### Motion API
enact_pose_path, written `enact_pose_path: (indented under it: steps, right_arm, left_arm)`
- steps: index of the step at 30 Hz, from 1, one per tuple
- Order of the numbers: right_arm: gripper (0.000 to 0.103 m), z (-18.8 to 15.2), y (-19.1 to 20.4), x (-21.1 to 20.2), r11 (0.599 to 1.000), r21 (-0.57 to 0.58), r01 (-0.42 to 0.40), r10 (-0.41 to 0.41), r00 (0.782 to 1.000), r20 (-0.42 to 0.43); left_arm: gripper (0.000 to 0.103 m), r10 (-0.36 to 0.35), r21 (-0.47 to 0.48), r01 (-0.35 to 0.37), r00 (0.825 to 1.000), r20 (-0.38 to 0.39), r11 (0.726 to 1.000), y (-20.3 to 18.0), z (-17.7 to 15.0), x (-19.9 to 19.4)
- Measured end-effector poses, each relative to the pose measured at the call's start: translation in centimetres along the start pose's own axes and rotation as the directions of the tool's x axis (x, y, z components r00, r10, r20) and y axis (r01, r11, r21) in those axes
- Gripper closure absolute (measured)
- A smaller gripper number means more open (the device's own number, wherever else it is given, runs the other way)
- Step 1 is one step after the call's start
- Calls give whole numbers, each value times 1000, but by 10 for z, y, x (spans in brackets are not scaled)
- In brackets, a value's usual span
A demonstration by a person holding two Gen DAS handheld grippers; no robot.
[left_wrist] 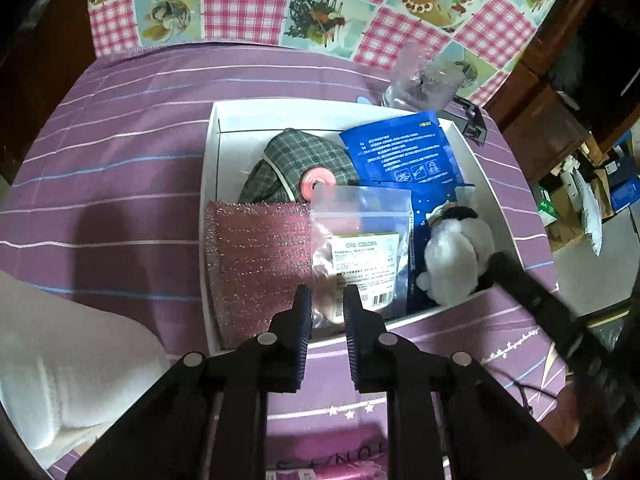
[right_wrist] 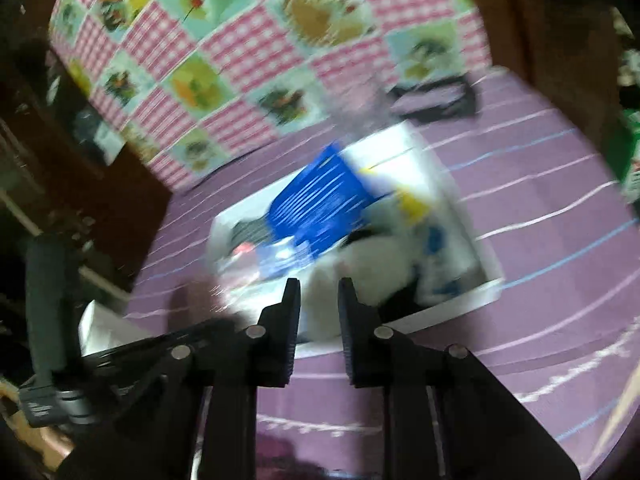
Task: Organize soft objects
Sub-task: 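Lower the clear bag into the tray with the left gripper while the right lowers the tube, then open both grippers and push the clear bag into place in the tray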
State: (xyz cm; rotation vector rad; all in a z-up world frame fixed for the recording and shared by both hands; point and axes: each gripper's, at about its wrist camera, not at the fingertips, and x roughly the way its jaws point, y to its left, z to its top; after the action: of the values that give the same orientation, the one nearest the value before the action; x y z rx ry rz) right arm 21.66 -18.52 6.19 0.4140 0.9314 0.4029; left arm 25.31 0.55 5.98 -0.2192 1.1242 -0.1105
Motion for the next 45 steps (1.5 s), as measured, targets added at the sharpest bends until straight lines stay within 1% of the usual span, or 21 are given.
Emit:
enact_pose_path:
  steps: [2,4,5,8,10,11,12,14,16,17,19,22,24,26,28,31,34,35,41,43,45]
  right_arm:
    - [82,-2,5,15,1000,-18,-5,4,999,-46]
    - [82,-7,12,28,998,-45,35,-37,998,-57]
    - [82,-7,12,31,997,-47,54,-57,997,-47]
    - [82,-3,8,24,992,-18,124,-124,992,9]
    - [82,1,-6,15,980,33,196,-197,979,48]
    - [82,2,-13,13,972,53,227,-230,972,55]
    - [83,3,-22,14,967,72,243,-245,969,31]
    - [85,5,-28,13,976,57,210,-211,978,0]
    - [85,6,-28,12,976,33,215,-214,976,-29]
    - [85,5,-26,12,974,21,226,-225,973,-47]
    - [85,5,-22,14,969,2,249,-248,966,-79]
    - [85,4,-21,14,966,-4,260,-258,960,-110]
    - [85,4,-22,14,966,-1,257,-255,957,-136]
    - [85,2,-21,12,967,-8,256,-254,954,-156]
    - [85,1,-18,12,966,-34,256,-258,949,-179]
    - [85,-3,-14,12,966,-77,247,-258,943,-211]
    - [85,-3,-16,10,971,-53,234,-239,941,-238]
    - [85,-3,-17,10,972,-47,230,-234,943,-237]
    - [82,-1,-16,3,977,-12,212,-209,952,-222]
    - [82,0,-13,-1,976,2,218,-213,956,-202]
    - [81,1,-10,-5,973,2,231,-226,955,-193]
  left_arm:
    - [88,-30,-3,30,1000,6,1000,0,1,7]
    - [88,-55,-4,56,998,4,998,0,2,13]
    - [88,-58,-3,58,998,3,998,-1,2,15]
    - [88,-32,-2,32,999,-11,999,-2,2,18]
    - [87,-14,-3,14,999,-31,1000,-2,2,19]
    - [87,-9,2,9,999,-48,1000,-2,2,20]
    - [87,-3,8,4,998,-62,1000,-2,1,22]
    - [82,19,15,-18,997,-69,1000,-2,1,23]
    - [68,103,19,-101,992,-76,995,-2,0,24]
    - [67,122,12,-121,989,-85,993,1,0,25]
    - [67,117,-14,-119,987,-110,993,7,0,27]
    - [68,126,-34,-134,978,-166,990,18,0,31]
    - [68,135,-20,-141,975,-176,990,17,-1,30]
    - [68,159,-12,-164,970,-185,986,16,-2,30]
    - [68,187,-1,-191,963,-195,982,16,-3,30]
    - [68,201,3,-205,957,-207,979,16,-2,30]
    - [68,228,17,-230,952,-205,973,15,-3,29]
    - [68,232,17,-233,953,-197,972,13,0,29]
    - [68,188,7,-189,971,-147,982,9,3,13]
    - [68,179,2,-181,975,-129,984,12,5,4]
    - [68,177,5,-177,979,-106,984,10,4,-5]
